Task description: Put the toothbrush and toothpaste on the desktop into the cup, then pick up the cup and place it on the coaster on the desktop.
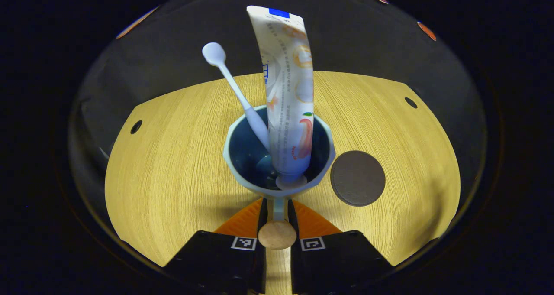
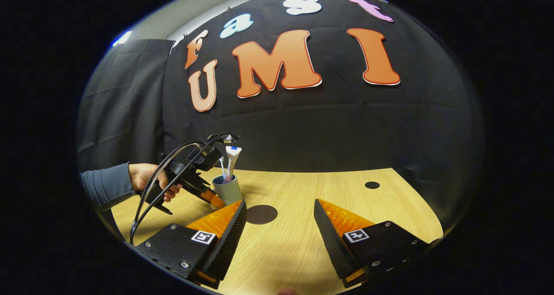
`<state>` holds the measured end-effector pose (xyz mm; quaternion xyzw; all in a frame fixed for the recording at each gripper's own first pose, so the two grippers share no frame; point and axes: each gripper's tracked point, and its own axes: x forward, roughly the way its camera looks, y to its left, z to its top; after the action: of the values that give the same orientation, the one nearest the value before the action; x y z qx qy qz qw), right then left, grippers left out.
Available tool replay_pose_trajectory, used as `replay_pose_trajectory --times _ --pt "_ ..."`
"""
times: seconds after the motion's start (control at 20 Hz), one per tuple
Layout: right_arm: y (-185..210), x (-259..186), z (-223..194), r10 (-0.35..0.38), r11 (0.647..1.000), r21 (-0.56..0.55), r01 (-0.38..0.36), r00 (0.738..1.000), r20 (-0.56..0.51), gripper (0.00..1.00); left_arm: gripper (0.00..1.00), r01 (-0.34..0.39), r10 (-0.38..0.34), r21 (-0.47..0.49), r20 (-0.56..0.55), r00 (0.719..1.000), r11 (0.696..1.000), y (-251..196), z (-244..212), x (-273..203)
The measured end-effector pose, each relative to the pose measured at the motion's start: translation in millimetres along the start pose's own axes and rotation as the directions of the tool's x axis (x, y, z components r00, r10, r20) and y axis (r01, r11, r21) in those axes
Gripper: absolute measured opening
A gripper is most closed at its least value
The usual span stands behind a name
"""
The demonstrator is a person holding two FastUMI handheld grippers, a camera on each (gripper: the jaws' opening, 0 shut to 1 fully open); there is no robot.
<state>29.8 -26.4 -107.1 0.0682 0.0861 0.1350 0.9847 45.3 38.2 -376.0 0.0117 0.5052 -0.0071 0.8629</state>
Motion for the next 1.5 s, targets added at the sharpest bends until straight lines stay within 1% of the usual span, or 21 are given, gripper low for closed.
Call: replay_pose_trajectory --times 0.1,0.15,0.3,0.6,0.85,1.15,1.3,1.4,1.5 --pt "-0.1 -1.1 0.7 -0.003 1.0 -0.003 0.003 1.0 0.0 0.93 0.24 0.01 -0.01 -0.005 0.014 1.0 1.0 -1.8 1.1 0.9" --pt "-0.4 -1.1 1.1 -0.005 1.0 -0.005 0.005 1.0 0.002 0.93 0.22 0.013 -0.013 -0.002 0.022 1.0 1.0 -2.2 2.4 1.4" --pt "1.5 -1.8 1.3 -0.003 1.0 0.005 0.003 1.0 0.0 0.93 0.22 0.021 -0.021 0.016 0.043 0.999 1.0 -0.4 3.1 3.6" --pt "1.5 -9.6 2.8 -0.013 1.0 -0.025 0.013 1.0 0.006 0.92 0.22 0.066 -0.07 0.058 0.063 0.996 0.996 4.1 5.0 9.7" --pt "-1.9 -17.0 3.3 -0.022 0.999 -0.03 0.022 1.0 0.013 0.93 0.22 0.109 -0.114 0.099 0.044 0.993 0.989 7.9 1.6 10.8" --pt "-7.5 -21.9 -0.8 -0.029 0.999 -0.021 0.029 1.0 0.006 0.93 0.22 0.127 -0.129 0.111 0.009 0.992 0.986 11.1 -1.5 10.3" --pt "-6.6 -22.0 -2.8 -0.023 1.0 -0.01 0.023 1.0 0.004 0.93 0.22 0.124 -0.124 0.102 -0.009 0.992 0.987 12.1 0.0 5.5" --pt "-3.3 -21.6 -5.7 -0.015 1.0 -0.01 0.015 1.0 0.0 0.93 0.22 0.136 -0.135 0.116 -0.013 0.991 0.984 10.4 -2.3 6.0" --pt "1.8 -22.2 -5.0 -0.008 1.0 -0.014 0.008 1.0 0.006 0.93 0.28 0.151 -0.155 0.126 0.018 0.988 0.98 11.6 -3.2 4.2"
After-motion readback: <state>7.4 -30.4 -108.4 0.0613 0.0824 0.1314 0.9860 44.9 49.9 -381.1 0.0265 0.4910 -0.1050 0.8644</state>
